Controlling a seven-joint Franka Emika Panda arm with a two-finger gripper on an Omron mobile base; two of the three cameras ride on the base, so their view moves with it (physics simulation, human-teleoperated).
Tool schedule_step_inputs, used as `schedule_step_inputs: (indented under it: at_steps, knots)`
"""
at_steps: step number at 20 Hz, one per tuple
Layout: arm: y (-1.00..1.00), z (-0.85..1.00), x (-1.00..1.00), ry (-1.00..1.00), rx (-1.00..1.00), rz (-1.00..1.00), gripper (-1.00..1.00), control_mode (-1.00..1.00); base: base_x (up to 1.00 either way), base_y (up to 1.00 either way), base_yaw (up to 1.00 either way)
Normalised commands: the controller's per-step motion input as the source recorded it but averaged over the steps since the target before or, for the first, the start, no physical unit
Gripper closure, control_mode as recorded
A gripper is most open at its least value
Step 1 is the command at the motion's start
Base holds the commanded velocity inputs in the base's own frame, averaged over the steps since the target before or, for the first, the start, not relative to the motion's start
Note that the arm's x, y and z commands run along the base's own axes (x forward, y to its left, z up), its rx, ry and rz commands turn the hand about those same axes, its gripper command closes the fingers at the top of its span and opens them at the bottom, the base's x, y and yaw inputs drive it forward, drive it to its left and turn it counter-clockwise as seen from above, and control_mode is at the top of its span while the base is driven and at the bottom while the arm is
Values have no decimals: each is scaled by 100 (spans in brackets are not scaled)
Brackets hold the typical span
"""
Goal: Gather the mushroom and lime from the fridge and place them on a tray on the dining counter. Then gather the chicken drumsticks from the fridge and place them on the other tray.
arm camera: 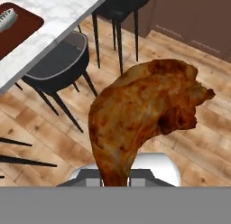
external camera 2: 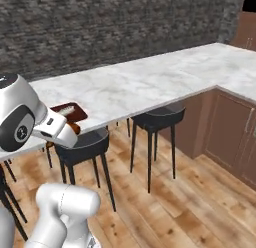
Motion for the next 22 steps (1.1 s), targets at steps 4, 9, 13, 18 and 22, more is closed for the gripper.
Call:
schedule_step_inputs:
  at_steps: [4, 9, 13, 18, 22]
  knots:
    - [0, 0, 0, 0, 0, 0, 100, 100, 41, -16, 55]
    - [0, 0, 0, 0, 0, 0, 100, 100, 49, -12, 56]
    - [0, 0, 0, 0, 0, 0, 100, 100, 59, -21, 52]
    - [0, 0, 0, 0, 0, 0, 100, 100, 59, -35, 48]
    - [0, 0, 0, 0, 0, 0, 100, 100, 63, -46, 43]
